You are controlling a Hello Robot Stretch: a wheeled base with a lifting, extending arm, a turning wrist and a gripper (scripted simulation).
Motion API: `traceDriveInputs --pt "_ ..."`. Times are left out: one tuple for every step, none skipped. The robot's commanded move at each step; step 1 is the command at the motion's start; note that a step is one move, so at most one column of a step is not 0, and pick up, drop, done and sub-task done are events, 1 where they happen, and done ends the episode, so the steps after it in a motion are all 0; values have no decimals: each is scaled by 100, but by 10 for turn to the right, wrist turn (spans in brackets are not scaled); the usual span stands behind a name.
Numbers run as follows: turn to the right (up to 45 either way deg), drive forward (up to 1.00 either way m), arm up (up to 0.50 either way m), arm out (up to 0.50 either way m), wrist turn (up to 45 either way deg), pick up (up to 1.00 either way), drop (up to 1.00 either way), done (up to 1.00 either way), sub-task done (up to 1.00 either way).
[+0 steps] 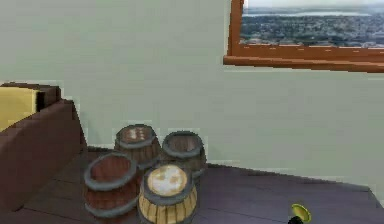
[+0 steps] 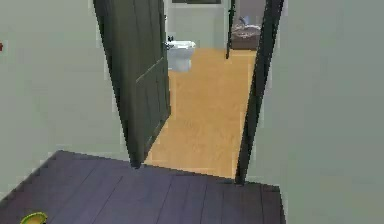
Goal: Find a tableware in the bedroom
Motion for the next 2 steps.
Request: traceDriveInputs --pt "-450 0 0 0 0 0 0 0 0" --pt "-390 0 0 0 0 0 0 0 0"
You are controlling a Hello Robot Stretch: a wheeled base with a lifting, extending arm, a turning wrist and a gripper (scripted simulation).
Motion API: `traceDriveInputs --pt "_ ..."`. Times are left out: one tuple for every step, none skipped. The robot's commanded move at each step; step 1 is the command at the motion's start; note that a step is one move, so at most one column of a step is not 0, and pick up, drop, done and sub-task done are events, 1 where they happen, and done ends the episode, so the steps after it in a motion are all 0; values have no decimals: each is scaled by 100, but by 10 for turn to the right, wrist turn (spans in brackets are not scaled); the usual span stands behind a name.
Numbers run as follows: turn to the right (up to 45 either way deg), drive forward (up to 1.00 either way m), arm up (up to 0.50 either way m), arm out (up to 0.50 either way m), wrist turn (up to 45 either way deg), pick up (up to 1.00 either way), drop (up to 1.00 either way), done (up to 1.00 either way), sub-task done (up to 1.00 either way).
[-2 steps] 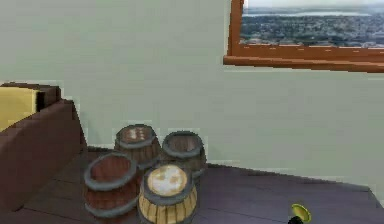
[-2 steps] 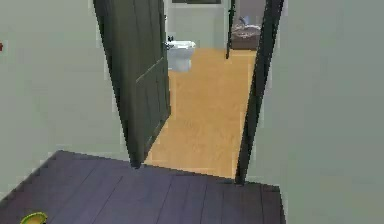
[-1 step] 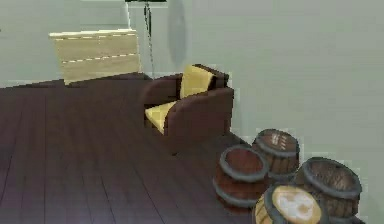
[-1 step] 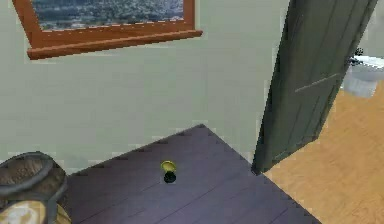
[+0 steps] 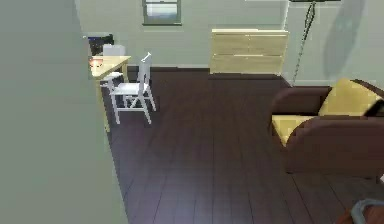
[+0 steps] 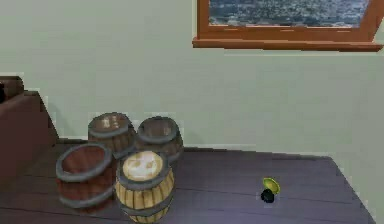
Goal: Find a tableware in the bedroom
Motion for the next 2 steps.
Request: traceDriveInputs --pt "0 100 0 0 0 0 0 0 0" --pt "-60 0 0 0 0 0 0 0 0"
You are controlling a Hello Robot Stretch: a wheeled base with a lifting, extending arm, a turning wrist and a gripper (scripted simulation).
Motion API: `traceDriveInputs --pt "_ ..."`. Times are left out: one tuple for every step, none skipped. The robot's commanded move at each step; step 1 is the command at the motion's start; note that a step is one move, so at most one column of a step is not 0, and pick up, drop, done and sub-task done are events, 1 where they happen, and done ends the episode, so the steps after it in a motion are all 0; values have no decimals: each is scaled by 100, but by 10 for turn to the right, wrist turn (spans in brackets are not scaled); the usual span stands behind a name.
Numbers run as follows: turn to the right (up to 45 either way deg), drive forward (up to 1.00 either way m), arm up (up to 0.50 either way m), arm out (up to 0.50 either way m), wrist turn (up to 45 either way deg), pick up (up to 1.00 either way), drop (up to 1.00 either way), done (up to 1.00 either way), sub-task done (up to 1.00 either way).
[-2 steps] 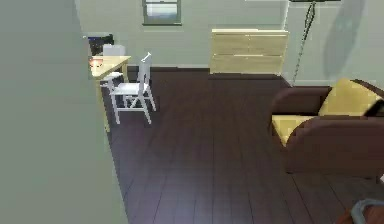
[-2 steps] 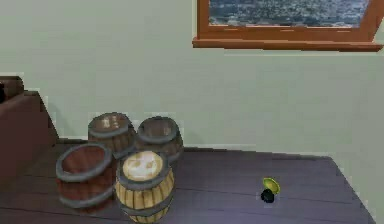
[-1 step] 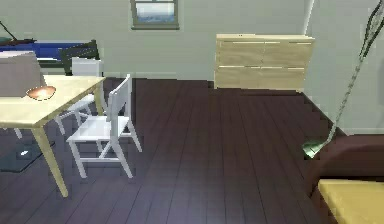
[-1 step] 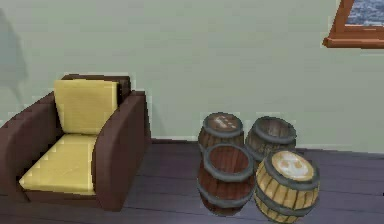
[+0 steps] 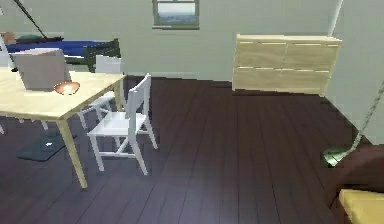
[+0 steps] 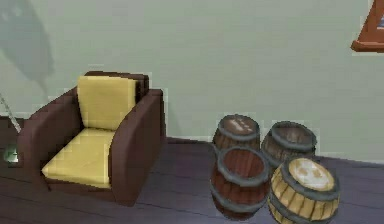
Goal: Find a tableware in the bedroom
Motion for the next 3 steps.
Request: traceDriveInputs --pt "0 35 0 0 0 0 0 0 0" --pt "-180 0 0 0 0 0 0 0 0" --pt "0 60 0 0 0 0 0 0 0"
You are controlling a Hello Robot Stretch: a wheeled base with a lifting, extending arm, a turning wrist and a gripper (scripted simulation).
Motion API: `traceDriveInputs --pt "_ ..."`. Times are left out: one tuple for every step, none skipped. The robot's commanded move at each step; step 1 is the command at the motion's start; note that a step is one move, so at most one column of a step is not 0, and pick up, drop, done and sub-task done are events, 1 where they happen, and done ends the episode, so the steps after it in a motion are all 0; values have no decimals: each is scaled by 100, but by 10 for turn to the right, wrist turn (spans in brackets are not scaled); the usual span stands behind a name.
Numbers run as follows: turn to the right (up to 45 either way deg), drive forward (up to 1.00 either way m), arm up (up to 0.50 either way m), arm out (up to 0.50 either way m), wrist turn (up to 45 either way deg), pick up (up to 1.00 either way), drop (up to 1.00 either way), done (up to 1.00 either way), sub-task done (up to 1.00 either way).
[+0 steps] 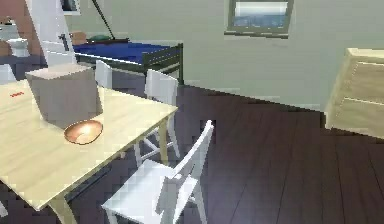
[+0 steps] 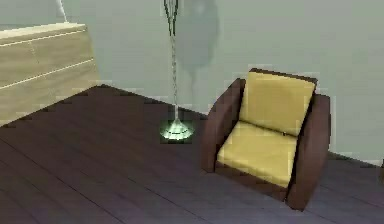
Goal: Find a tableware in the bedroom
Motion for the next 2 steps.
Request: traceDriveInputs --pt "-300 0 0 0 0 0 0 0 0" --pt "0 0 0 0 0 0 0 100 0"
